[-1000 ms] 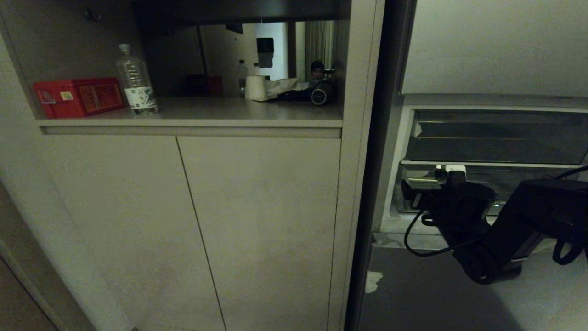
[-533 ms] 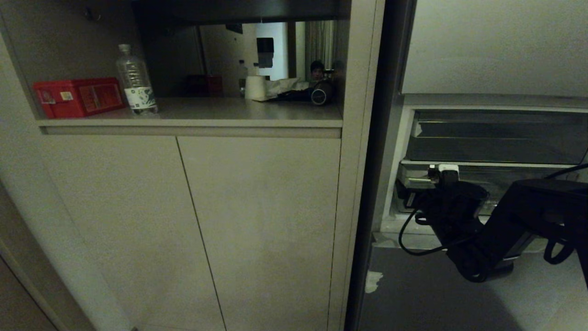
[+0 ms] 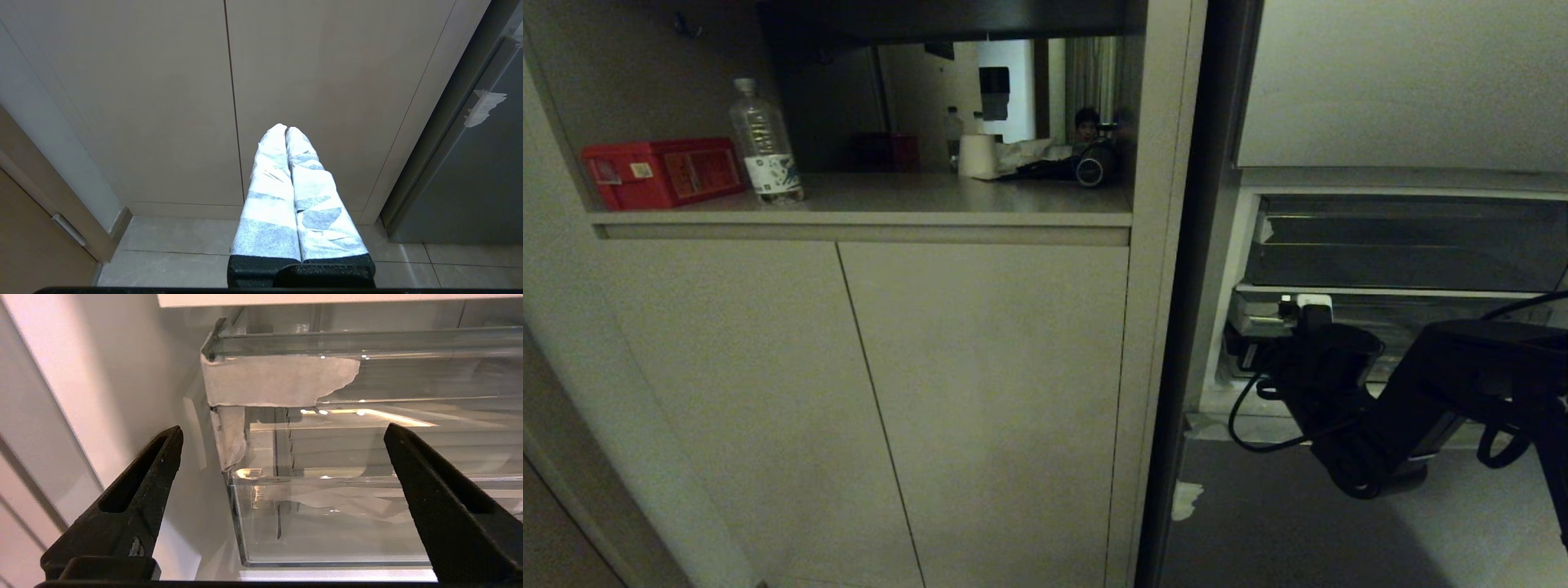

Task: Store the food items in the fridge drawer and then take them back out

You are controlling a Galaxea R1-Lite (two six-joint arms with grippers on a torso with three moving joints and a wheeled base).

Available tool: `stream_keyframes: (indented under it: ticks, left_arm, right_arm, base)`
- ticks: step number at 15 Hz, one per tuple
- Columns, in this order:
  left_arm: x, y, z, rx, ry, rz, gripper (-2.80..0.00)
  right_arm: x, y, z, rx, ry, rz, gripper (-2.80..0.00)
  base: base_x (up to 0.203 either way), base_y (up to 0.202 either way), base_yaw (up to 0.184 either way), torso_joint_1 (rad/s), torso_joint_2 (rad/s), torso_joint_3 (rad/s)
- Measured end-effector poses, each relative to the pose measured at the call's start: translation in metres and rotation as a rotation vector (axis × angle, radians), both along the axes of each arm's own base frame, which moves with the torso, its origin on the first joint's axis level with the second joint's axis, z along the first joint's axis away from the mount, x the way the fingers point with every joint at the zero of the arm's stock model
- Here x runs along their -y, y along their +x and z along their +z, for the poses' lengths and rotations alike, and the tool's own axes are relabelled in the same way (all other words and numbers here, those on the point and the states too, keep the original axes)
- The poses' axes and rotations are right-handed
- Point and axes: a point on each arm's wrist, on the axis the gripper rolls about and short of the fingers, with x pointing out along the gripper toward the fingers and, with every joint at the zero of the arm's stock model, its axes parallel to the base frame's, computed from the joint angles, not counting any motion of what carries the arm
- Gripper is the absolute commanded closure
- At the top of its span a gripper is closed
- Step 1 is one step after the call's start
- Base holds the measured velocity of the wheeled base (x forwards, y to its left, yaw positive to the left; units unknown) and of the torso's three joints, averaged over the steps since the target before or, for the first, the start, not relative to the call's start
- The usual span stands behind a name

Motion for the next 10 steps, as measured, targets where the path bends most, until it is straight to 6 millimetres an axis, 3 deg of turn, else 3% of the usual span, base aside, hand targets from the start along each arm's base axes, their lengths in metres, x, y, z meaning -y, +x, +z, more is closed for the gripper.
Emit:
stream_keyframes:
  ticks: [10]
  left_arm:
    - [0.0000, 0.0000, 0.0000, 0.000, 0.000, 0.000, 0.00]
  right_arm:
    - [0.0015, 0.0086, -0.0010, 0.002, 0.001, -0.008, -2.80]
  base:
    - [0.000, 0.000, 0.000, 0.000, 0.00, 0.000]
